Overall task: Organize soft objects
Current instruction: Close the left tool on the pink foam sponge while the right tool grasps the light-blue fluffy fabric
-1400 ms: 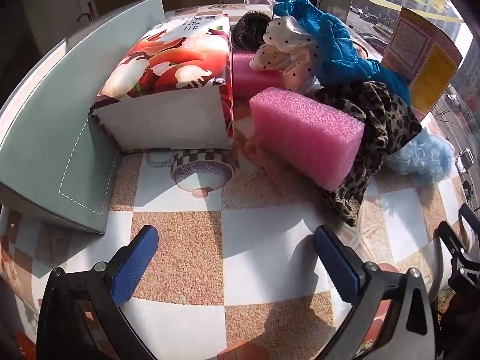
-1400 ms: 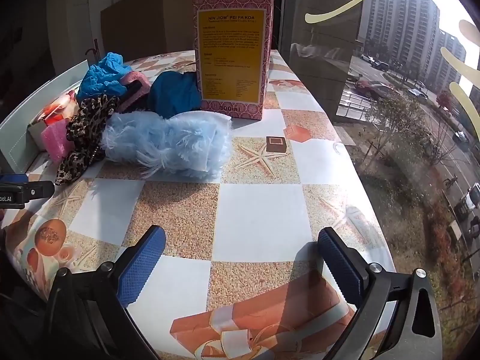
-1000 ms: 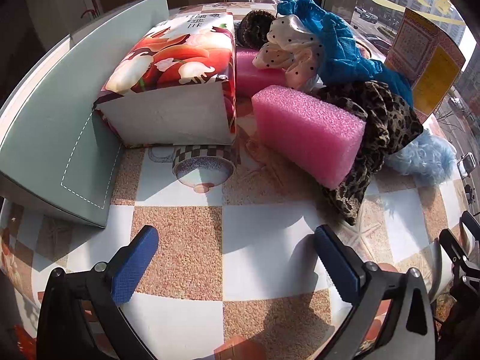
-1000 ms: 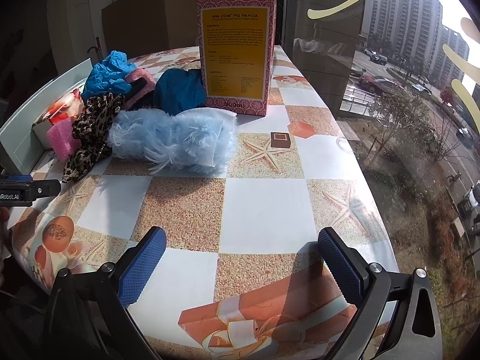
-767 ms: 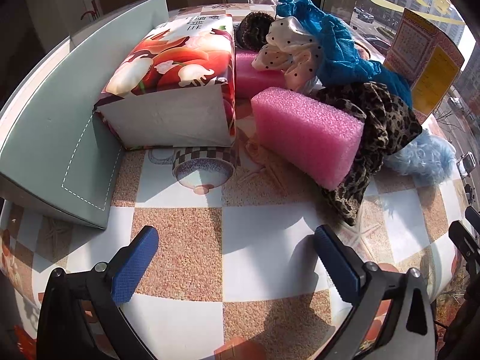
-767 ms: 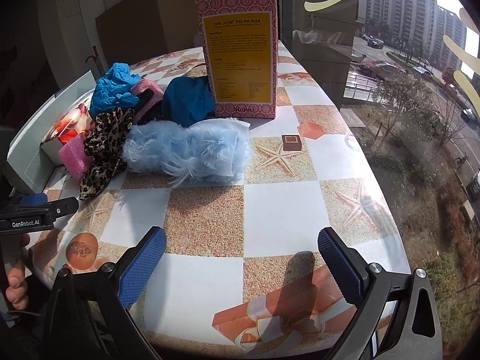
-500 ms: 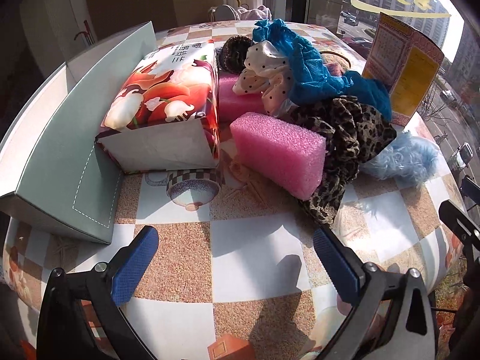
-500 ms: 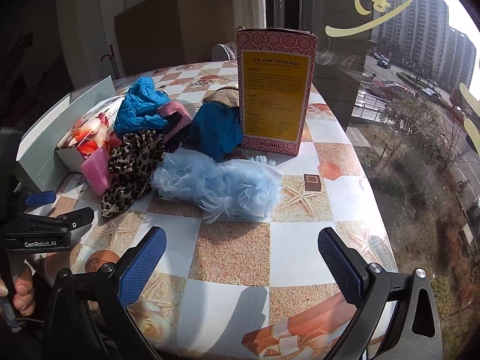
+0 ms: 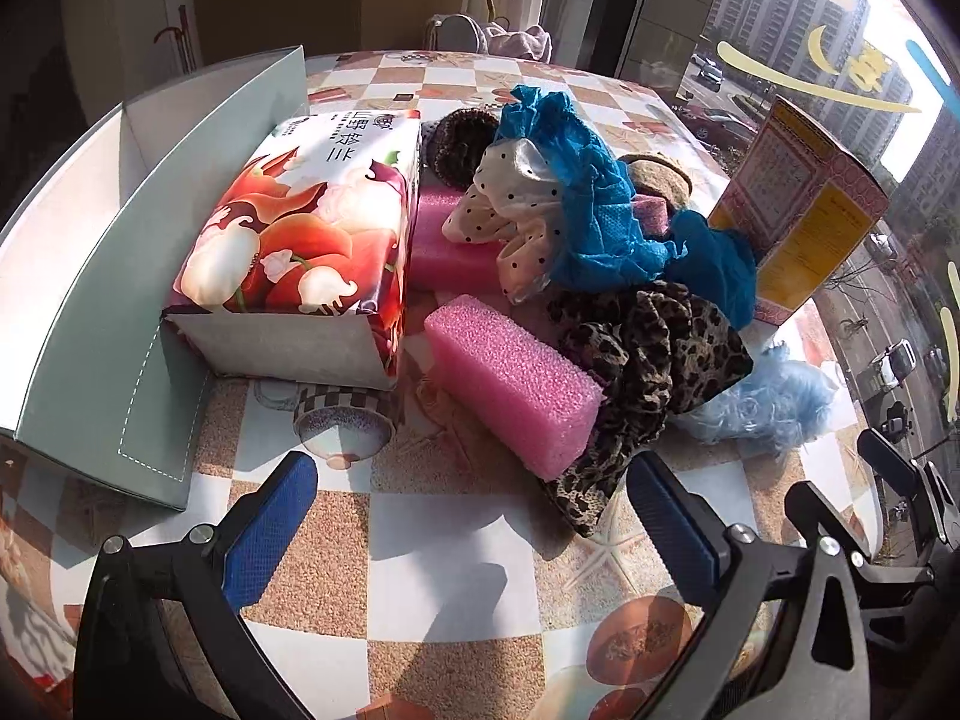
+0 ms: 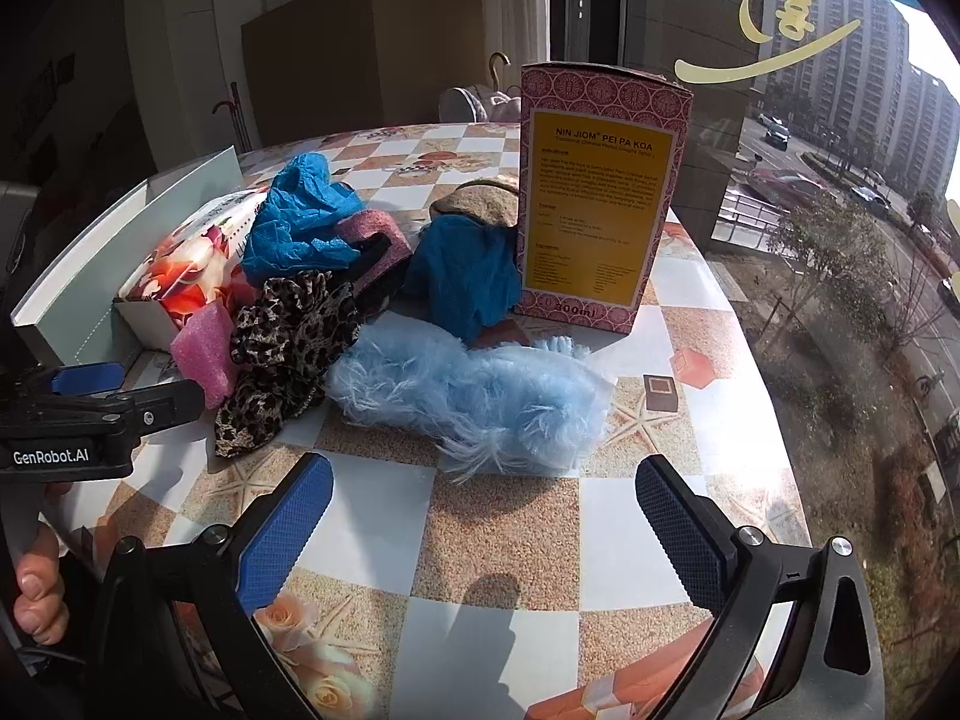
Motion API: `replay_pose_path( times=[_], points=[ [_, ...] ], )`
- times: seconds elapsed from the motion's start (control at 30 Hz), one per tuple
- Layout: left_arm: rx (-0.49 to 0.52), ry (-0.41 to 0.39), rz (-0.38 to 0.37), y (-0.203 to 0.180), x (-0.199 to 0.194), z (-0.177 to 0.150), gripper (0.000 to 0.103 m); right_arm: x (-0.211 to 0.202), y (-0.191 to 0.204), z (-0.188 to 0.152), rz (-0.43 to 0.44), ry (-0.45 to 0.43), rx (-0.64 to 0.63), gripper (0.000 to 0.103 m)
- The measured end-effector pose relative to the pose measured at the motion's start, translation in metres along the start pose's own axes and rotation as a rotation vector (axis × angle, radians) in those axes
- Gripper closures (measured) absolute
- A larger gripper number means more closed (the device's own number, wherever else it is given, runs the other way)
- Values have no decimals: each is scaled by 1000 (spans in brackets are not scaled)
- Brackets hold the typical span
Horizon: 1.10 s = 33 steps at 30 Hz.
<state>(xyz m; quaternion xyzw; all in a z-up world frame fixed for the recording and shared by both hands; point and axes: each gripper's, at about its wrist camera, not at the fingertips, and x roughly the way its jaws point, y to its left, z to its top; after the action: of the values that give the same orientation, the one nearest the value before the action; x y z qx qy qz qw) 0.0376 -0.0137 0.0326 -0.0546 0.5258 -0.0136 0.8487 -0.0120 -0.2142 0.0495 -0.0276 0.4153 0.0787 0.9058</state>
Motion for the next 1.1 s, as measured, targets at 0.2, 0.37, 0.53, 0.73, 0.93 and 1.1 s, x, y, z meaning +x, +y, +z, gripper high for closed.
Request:
replay_pose_path(
  times=[0.2, 0.37, 0.53, 0.73, 0.93, 1.1],
  points=[
    [-129, 28, -115, -6, 4, 8, 6, 11, 18, 25, -6, -42, -193, 2],
    [-244, 82, -154, 6, 24, 15, 25, 50, 30, 45, 47, 38, -298, 2],
    [-255, 110, -223, 11, 24, 12, 70, 78, 38, 39, 104, 165, -364, 43],
    [-123, 7, -206, 17, -15, -20, 76, 28, 33, 21, 163, 124, -265, 69],
    [-107, -12, -155, 33, -21, -32, 75, 13, 18, -4, 175, 139, -78, 69],
    [-167, 13, -150, 31, -11, -17, 38, 27, 15, 9, 150, 155, -61, 46]
  ],
)
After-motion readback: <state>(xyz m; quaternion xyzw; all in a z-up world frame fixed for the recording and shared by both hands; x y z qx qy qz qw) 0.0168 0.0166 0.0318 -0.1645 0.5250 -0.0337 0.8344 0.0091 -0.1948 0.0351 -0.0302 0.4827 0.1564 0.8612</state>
